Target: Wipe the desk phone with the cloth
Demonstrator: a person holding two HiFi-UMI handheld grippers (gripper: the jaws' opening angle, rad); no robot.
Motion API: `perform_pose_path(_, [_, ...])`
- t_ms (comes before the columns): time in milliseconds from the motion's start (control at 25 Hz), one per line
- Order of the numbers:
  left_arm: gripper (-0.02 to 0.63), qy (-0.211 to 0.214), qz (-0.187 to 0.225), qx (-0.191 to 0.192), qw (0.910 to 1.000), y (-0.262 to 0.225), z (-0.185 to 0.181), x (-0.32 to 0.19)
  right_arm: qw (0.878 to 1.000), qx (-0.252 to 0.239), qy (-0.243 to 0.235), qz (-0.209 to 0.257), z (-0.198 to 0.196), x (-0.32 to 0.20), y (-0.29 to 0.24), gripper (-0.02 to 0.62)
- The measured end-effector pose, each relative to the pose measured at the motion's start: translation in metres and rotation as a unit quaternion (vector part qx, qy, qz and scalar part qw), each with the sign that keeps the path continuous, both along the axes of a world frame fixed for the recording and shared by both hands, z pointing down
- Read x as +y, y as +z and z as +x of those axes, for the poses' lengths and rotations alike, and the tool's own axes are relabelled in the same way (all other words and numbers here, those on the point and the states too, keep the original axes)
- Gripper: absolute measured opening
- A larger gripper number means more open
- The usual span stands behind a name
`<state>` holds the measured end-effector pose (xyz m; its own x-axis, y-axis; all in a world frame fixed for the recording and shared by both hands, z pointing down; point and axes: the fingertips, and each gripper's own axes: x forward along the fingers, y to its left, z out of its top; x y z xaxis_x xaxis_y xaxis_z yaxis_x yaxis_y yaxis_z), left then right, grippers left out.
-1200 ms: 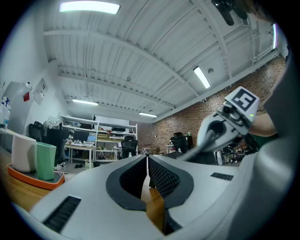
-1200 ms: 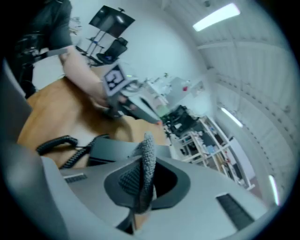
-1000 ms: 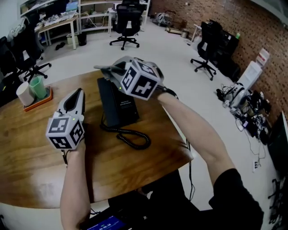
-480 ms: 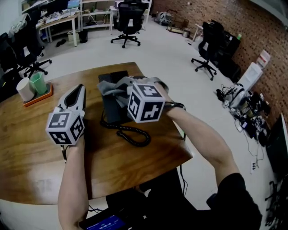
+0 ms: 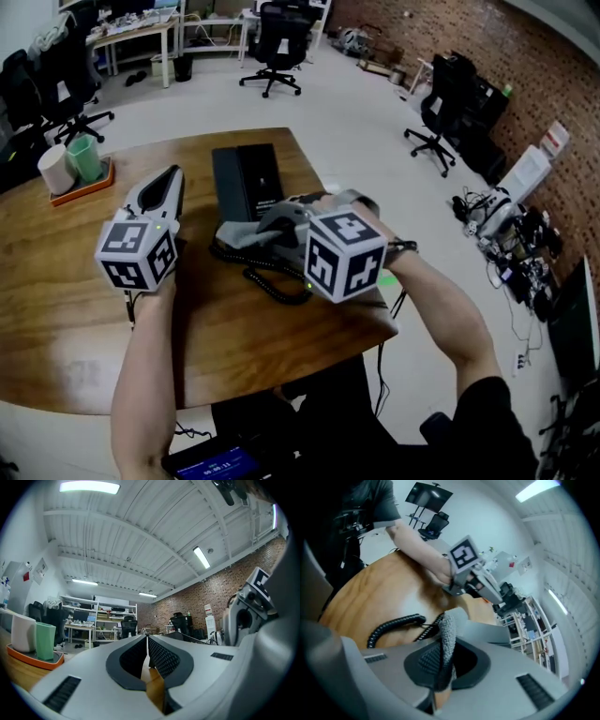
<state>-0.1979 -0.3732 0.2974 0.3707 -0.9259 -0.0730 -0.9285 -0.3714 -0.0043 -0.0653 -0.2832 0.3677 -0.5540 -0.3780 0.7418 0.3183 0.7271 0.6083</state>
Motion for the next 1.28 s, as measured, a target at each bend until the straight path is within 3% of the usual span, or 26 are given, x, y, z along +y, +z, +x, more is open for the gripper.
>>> perform_pose_path(120, [0.0, -0.002, 0.001, 0.0, 1.0, 0.001, -0.005, -0.001, 0.993, -0.091, 0.075, 0.025, -0.017, -0.063, -0.039, 0.025])
perform_pose_path(240, [0.0, -0.002, 0.001, 0.001, 1.0, 0.002, -0.006, -0.002, 0.972, -0.164, 0.158, 0.059, -0.029, -0.13, -0.071, 0.025])
perform_pose_path(320, [0.0, -0.003, 0.001, 0.003, 1.0, 0.002, -0.004, -0.001, 0.961, -0.186, 0.192, 0.065, -0.034, -0.16, -0.078, 0.025])
perform_pose_path(440, [0.0, -0.004, 0.0, 0.003, 1.0, 0.002, -0.004, 0.0, 0.956, -0.184, 0.219, 0.059, -0.036, -0.185, -0.071, 0.025])
perform_pose_path(640, [0.0, -0.002, 0.002, 0.0, 1.0, -0.001, -0.003, -0.001, 0.97, -0.141, 0.189, 0.058, -0.032, -0.16, -0.054, 0.025])
perform_pose_path(960, [0.0, -0.003, 0.001, 0.0, 1.0, 0.0, -0.004, -0.002, 0.992, -0.057, 0.093, 0.054, -0.016, -0.059, -0.011, 0.025])
perform_pose_path(1160, [0.0, -0.001, 0.001, -0.002, 1.0, -0.001, -0.001, -0.001, 0.999, 0.035, 0.014, -0.005, 0.005, 0.003, 0.017, 0.025])
perform_pose_path(1200, [0.0, -0.002, 0.001, -0.002, 1.0, -0.001, -0.001, 0.0, 0.999, 0.038, 0.005, -0.021, 0.006, 0.005, 0.016, 0.025])
perform_pose_path(1280, [0.0, -0.001, 0.001, -0.001, 1.0, 0.0, -0.001, 0.0, 0.999, -0.005, 0.024, -0.028, -0.002, -0.014, -0.002, 0.025])
